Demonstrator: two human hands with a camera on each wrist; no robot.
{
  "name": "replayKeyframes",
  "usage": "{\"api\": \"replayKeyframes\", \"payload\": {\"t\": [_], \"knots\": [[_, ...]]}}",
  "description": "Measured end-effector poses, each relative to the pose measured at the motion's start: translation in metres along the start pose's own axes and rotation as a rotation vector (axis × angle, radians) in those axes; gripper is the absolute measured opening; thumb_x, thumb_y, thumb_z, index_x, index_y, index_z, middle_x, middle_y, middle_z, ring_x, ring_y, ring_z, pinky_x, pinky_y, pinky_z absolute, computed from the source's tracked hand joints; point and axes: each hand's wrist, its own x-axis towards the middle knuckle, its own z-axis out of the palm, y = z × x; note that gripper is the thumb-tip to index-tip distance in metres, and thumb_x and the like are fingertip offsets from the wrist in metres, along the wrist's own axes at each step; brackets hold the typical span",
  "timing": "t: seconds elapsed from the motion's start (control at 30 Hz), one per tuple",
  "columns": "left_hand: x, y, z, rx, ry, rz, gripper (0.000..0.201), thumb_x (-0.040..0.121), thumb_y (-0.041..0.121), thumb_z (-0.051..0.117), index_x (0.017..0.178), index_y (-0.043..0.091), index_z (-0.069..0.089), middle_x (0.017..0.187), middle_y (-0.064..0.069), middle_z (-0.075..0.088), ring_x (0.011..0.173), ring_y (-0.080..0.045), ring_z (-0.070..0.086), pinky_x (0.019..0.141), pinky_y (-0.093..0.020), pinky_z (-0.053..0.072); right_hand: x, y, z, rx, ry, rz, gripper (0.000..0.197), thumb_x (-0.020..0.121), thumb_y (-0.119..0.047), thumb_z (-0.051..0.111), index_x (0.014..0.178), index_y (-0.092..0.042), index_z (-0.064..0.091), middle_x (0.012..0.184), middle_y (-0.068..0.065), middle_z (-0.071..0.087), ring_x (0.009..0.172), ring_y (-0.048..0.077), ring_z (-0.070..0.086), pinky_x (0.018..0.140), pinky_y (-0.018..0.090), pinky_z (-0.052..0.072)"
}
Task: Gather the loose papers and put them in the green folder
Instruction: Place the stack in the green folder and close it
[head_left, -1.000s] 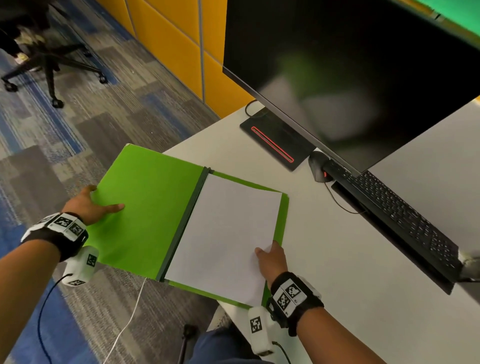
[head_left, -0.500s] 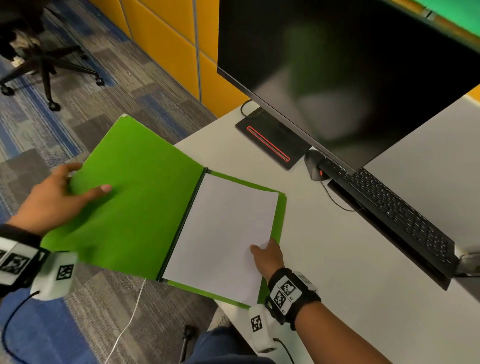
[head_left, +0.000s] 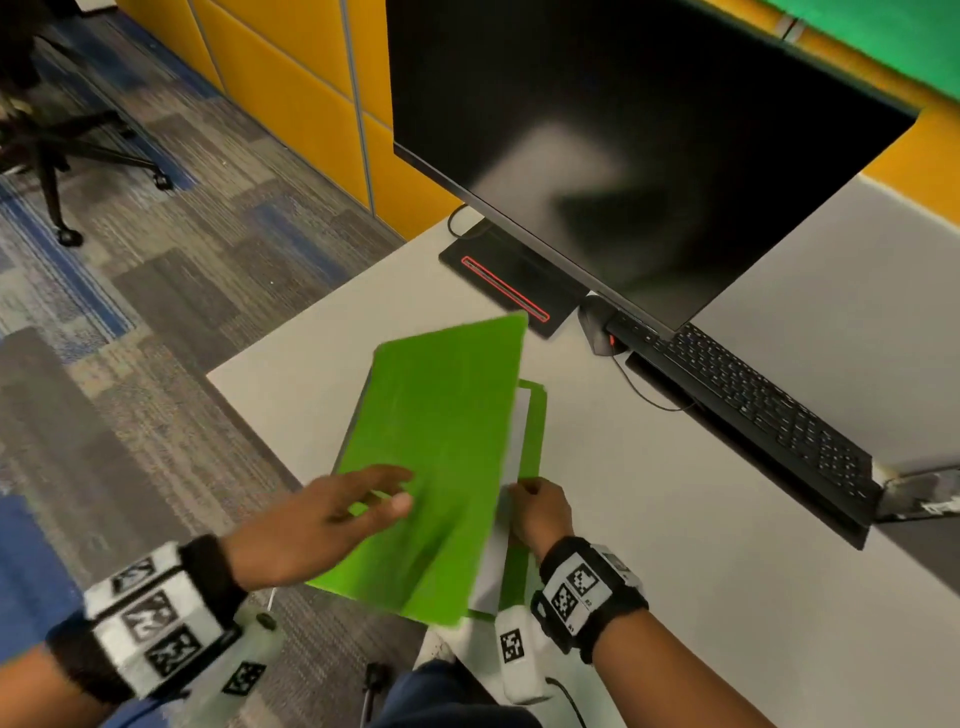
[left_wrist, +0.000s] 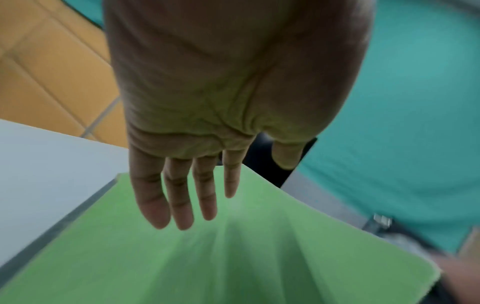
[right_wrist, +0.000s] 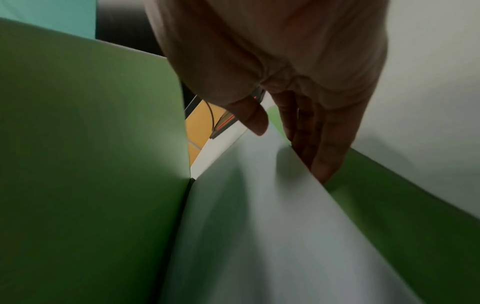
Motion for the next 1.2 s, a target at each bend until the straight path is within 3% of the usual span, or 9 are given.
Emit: {"api": "replayKeyframes", "payload": {"t": [0.1, 0.2, 0.33, 0.43, 0.73, 0.83, 0.97, 1.07, 1.2], "knots": [[0.026, -0.042, 0.024, 0.336, 0.085, -0.047, 0.085, 0.068, 0.084, 0.025, 0.128, 0.03, 0.053, 0.131, 0.008, 0.054, 0.115, -0.012, 0.057, 0.097, -0.03, 0.046, 0.003, 0.014, -0.009, 0.162, -0.08, 0.085, 0.017, 0.078, -0.012, 0.057, 0.073, -0.015, 0.074, 0.094, 0.02, 0.074, 0.088, 0.036, 0.069, 0.082, 0.05, 0.057], [0.043, -0.077, 0.026, 0.388, 0.296, -0.18, 0.05, 0.083, 0.045, 0.056, 0.124, 0.017, 0.058, 0.129, -0.009, 0.057, 0.11, -0.029, 0.059, 0.093, -0.037, 0.049, -0.001, 0.021, -0.031, 0.285, -0.07, 0.183, 0.031, 0.082, -0.007, 0.052, 0.056, -0.017, 0.065, 0.075, 0.014, 0.066, 0.068, 0.026, 0.059, 0.065, 0.037, 0.053], [0.063, -0.096, 0.026, 0.261, 0.48, -0.373, 0.059, 0.08, 0.026, 0.067, 0.131, -0.001, 0.049, 0.126, -0.028, 0.053, 0.112, -0.043, 0.055, 0.098, -0.047, 0.045, -0.005, 0.029, -0.043, 0.309, 0.018, 0.173, 0.026, 0.085, -0.012, 0.05, 0.063, -0.024, 0.054, 0.069, -0.004, 0.053, 0.077, 0.022, 0.054, 0.084, 0.043, 0.052], [0.074, -0.087, 0.036, 0.22, 0.495, -0.445, 0.06, 0.078, 0.021, 0.068, 0.13, 0.0, 0.048, 0.125, -0.027, 0.051, 0.11, -0.044, 0.055, 0.095, -0.048, 0.047, -0.011, 0.018, -0.032, 0.223, -0.002, 0.136, 0.027, 0.084, -0.017, 0.049, 0.06, -0.028, 0.05, 0.069, -0.005, 0.053, 0.087, 0.021, 0.052, 0.097, 0.046, 0.048], [0.076, -0.072, 0.043, 0.295, 0.483, -0.532, 0.044, 0.087, 0.021, 0.053, 0.13, 0.014, 0.045, 0.122, -0.021, 0.051, 0.102, -0.044, 0.059, 0.084, -0.05, 0.05, 0.01, 0.019, -0.011, 0.152, 0.022, 0.122, 0.033, 0.075, -0.009, 0.059, 0.046, -0.024, 0.053, 0.062, 0.003, 0.056, 0.073, 0.023, 0.056, 0.077, 0.036, 0.053], [0.076, -0.077, 0.026, 0.267, 0.525, -0.486, 0.038, 0.087, 0.013, 0.051, 0.124, 0.019, 0.054, 0.112, -0.018, 0.065, 0.1, -0.038, 0.063, 0.081, -0.045, 0.051, 0.026, 0.035, -0.009, 0.131, 0.025, 0.092, 0.04, 0.071, -0.003, 0.059, 0.035, -0.02, 0.057, 0.054, 0.001, 0.054, 0.067, 0.024, 0.056, 0.078, 0.046, 0.057], [0.076, -0.082, -0.006, 0.115, 0.511, -0.478, 0.03, 0.084, 0.012, 0.053, 0.108, 0.023, 0.068, 0.087, -0.016, 0.075, 0.085, -0.034, 0.068, 0.076, -0.039, 0.055, 0.01, 0.015, -0.008, 0.117, 0.001, 0.092, 0.037, 0.074, 0.004, 0.06, 0.046, -0.02, 0.055, 0.06, 0.011, 0.058, 0.057, 0.026, 0.059, 0.071, 0.05, 0.059], [0.089, -0.086, -0.04, 0.053, 0.454, -0.469, 0.026, 0.08, 0.005, 0.059, 0.097, 0.018, 0.074, 0.074, -0.013, 0.073, 0.077, -0.03, 0.069, 0.077, -0.038, 0.056, 0.011, -0.003, -0.004, 0.191, -0.028, 0.101, 0.033, 0.075, 0.01, 0.06, 0.053, -0.013, 0.056, 0.057, 0.01, 0.059, 0.047, 0.02, 0.055, 0.061, 0.037, 0.056], [0.125, -0.085, -0.089, 0.145, 0.491, -0.443, 0.015, 0.076, 0.007, 0.067, 0.086, 0.013, 0.078, 0.088, -0.015, 0.075, 0.085, -0.034, 0.068, 0.079, -0.034, 0.052, 0.025, -0.041, 0.002, 0.277, -0.092, 0.127, 0.029, 0.077, 0.01, 0.065, 0.057, -0.01, 0.057, 0.043, 0.003, 0.06, 0.045, 0.017, 0.056, 0.057, 0.032, 0.057]]}}
